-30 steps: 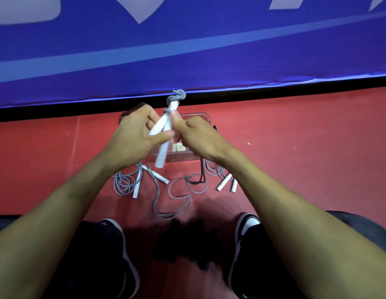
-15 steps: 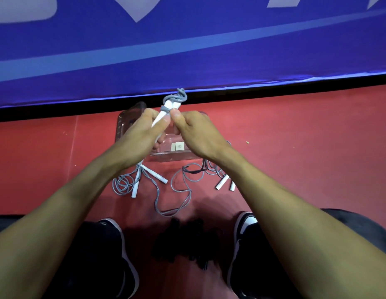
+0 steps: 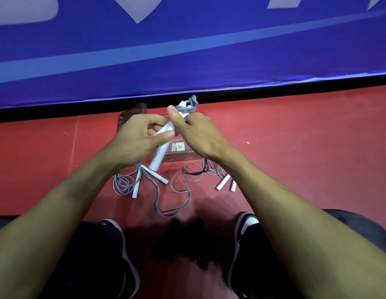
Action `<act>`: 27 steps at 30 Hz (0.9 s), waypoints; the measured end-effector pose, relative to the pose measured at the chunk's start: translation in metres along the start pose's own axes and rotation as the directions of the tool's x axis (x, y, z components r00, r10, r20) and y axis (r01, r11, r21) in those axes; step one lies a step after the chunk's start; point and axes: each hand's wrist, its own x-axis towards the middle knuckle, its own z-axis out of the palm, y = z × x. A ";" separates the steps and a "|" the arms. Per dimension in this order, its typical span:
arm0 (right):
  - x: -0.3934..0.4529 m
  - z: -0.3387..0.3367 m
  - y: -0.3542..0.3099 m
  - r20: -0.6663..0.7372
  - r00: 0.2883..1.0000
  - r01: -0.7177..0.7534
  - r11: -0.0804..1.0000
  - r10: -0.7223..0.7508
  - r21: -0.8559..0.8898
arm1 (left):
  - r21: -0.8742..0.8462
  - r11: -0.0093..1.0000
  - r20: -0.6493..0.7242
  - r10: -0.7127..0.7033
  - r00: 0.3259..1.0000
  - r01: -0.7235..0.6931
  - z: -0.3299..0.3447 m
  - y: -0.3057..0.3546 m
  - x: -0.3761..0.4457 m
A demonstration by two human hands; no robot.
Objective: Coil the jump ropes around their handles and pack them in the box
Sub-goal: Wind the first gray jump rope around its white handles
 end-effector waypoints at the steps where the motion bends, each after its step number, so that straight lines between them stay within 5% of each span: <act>1: 0.000 0.000 0.000 0.002 1.000 0.003 1.000 -0.003 -0.004 | 0.092 0.996 -0.039 0.015 0.999 -0.012 -0.001 -0.001 0.000; 10: 0.004 0.011 0.001 0.058 0.997 0.047 0.993 -0.040 -0.110 | 0.365 0.928 -0.165 -0.019 0.986 0.079 0.003 -0.001 -0.002; 16: 0.009 0.009 0.005 -0.025 1.000 0.007 0.998 -0.008 -0.061 | -0.173 0.967 0.037 -0.182 0.983 0.185 0.008 0.005 -0.001; 20: 0.007 0.004 0.001 -0.042 0.999 -0.006 1.000 0.006 0.004 | -0.318 0.915 -0.004 -0.262 0.965 0.247 0.011 0.012 -0.001; 23: 0.005 0.003 0.001 0.008 1.000 -0.013 1.000 0.013 0.014 | -0.044 0.992 -0.109 -0.125 0.986 0.121 0.010 0.007 0.000; 27: 0.002 0.000 0.003 0.056 0.997 -0.052 0.998 0.049 0.045 | 0.210 0.976 -0.064 -0.054 0.996 0.067 0.000 -0.004 -0.001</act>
